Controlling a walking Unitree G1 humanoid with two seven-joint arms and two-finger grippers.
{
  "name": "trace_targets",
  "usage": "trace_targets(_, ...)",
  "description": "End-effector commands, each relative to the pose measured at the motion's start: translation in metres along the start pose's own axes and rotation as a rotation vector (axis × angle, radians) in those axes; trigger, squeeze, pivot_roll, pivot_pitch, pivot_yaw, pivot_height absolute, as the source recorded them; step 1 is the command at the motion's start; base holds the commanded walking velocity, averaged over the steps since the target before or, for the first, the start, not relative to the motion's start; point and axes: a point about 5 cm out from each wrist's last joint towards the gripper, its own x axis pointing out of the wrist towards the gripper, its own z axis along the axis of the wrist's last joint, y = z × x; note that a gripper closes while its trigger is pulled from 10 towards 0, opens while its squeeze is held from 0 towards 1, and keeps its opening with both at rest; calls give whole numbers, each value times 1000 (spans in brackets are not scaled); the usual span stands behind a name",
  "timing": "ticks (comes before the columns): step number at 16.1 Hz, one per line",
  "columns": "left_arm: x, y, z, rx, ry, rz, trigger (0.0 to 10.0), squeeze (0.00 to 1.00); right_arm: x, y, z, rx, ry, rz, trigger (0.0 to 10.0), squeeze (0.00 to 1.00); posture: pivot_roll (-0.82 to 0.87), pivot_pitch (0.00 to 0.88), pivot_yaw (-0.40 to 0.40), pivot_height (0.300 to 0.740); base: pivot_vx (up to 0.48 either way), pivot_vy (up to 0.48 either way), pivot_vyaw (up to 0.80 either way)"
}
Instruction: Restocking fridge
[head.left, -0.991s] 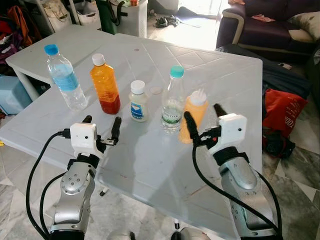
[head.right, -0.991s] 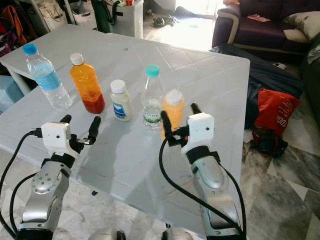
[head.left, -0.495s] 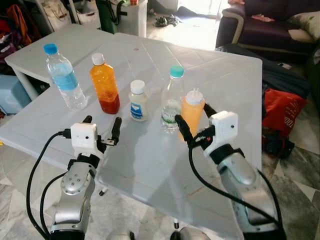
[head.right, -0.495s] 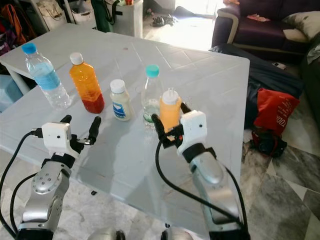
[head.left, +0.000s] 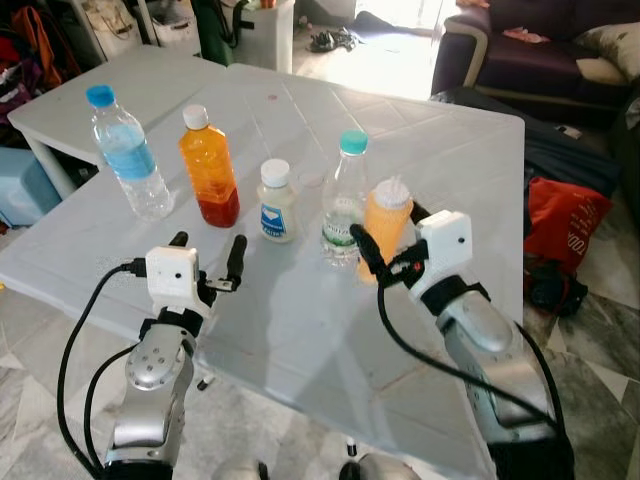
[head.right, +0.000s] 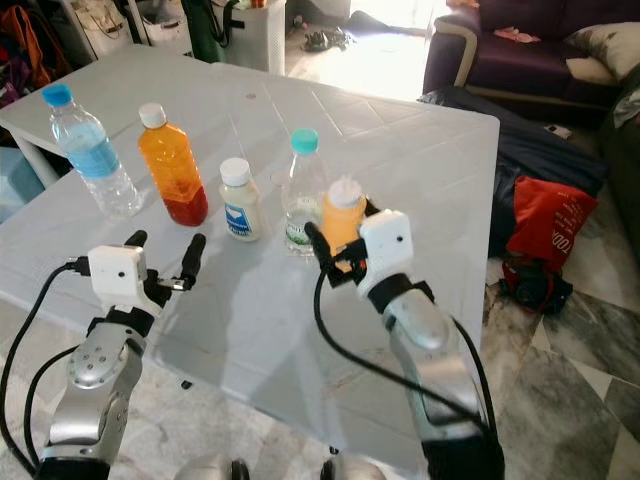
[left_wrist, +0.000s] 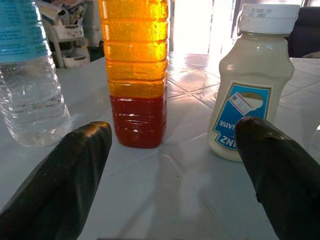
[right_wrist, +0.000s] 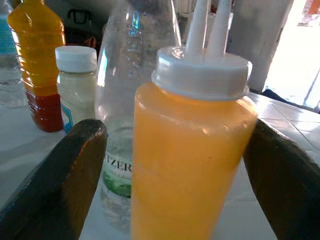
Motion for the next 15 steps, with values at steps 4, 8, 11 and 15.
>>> trace_targets(4,0,3,-2,14,13,8,10000,0,10,-4,3,-6,-21,48,10000,0,-70,43,-4,740,0,0,0)
trace_targets(8,-2,2,-3,15,15,11,10000,0,12,-4,2,-20,-23,66,10000,1000,-67,44,-7,740,0,0,0)
trace_targets(11,-1,2,-3,17,16,9,10000,0,13,-3,6,-22,-41,78,471,0,-67,45,-6,740,0,0,0)
trace_targets(15,-1,2,-3,21,15,9,10000,0,10,-7,13,-46,-60,72,0,0,-69,45,-6,740,0,0,0)
